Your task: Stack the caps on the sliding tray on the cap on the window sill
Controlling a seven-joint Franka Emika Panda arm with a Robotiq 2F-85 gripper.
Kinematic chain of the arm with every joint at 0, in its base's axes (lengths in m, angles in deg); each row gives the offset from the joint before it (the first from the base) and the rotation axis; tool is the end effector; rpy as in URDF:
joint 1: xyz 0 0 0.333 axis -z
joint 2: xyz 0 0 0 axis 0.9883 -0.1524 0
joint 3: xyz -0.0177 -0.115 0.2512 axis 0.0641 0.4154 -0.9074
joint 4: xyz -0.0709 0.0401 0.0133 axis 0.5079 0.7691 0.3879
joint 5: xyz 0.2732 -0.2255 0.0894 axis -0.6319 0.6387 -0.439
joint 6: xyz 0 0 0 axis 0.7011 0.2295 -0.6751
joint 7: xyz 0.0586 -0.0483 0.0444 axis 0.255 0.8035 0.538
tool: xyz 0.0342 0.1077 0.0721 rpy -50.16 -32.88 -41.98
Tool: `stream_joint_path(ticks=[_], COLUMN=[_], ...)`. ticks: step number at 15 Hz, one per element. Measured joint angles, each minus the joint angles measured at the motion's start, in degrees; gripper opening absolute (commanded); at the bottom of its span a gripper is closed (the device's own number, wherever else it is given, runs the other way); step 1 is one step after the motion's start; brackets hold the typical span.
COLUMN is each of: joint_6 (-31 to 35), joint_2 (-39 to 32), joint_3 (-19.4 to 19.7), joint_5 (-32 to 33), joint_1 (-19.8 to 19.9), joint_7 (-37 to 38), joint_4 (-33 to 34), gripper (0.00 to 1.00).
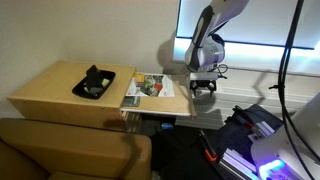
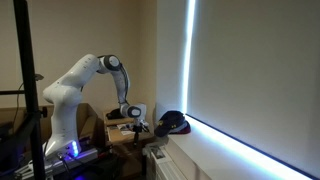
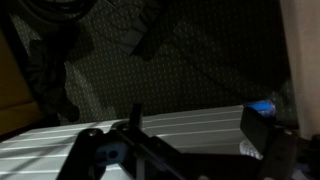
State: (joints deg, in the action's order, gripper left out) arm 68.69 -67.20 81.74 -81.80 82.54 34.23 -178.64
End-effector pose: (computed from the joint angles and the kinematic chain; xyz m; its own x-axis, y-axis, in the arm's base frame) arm 0.4203 -0.1485 0.0046 0.5995 -0.7854 -0.1541 -0.7436 -0.6178 0.2558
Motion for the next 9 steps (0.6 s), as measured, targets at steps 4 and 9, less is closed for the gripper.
stream_joint_path(ticks=[4, 9], joint_6=[1.71, 3.73], joint_2=[0.72, -1.33], joint_3=[-2.7, -13.11], joint_5=[-1.14, -6.56], joint_1=[-1.67, -2.55], joint_7=[-1.44, -3.11], joint_4=[0.02, 2.76], gripper=[1.0, 1.0])
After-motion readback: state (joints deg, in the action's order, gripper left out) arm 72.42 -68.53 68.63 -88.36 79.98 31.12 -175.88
